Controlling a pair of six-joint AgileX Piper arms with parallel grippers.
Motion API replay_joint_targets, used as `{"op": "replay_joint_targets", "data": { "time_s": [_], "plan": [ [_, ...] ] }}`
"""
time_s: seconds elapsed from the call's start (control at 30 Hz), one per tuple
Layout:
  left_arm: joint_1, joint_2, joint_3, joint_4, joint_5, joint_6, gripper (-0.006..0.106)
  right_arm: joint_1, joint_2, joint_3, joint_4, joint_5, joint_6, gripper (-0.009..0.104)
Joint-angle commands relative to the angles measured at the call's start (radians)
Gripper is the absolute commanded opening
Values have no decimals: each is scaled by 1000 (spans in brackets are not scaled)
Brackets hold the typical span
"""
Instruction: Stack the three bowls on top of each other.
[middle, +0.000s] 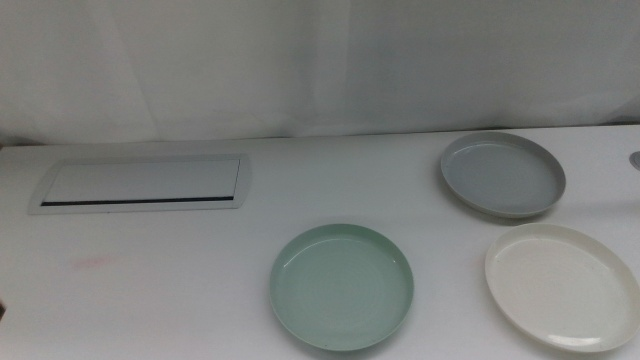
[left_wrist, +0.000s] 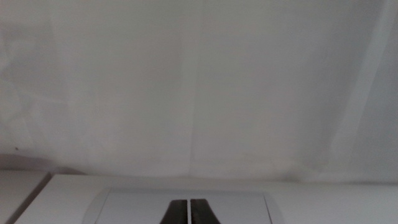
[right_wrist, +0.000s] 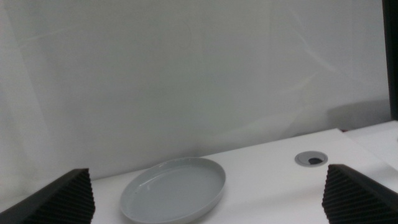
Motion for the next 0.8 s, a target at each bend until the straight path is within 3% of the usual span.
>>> {"op": "replay_joint_targets", "data": {
  "time_s": [0.0,0.07,0.27,0.43,0.77],
  "plan": [
    [-8,-98,41,-17,32,-30,-2,4,-26,-28,8,12,0,103],
    [-8,-180,93,-89,42,-30,-2,4,-8,-86,-4,35,-5,103],
    [-8,-218,268,-108,-49,-23,-2,4,113,-324,-138,310,-9,103],
    [-8,-218,386,-108,-71,-23,-2,4,269,-525,-153,430,-9,103],
    [-8,-218,390,-108,-103,13,-2,4,605,-823,-157,739,18,103]
  ]
}}
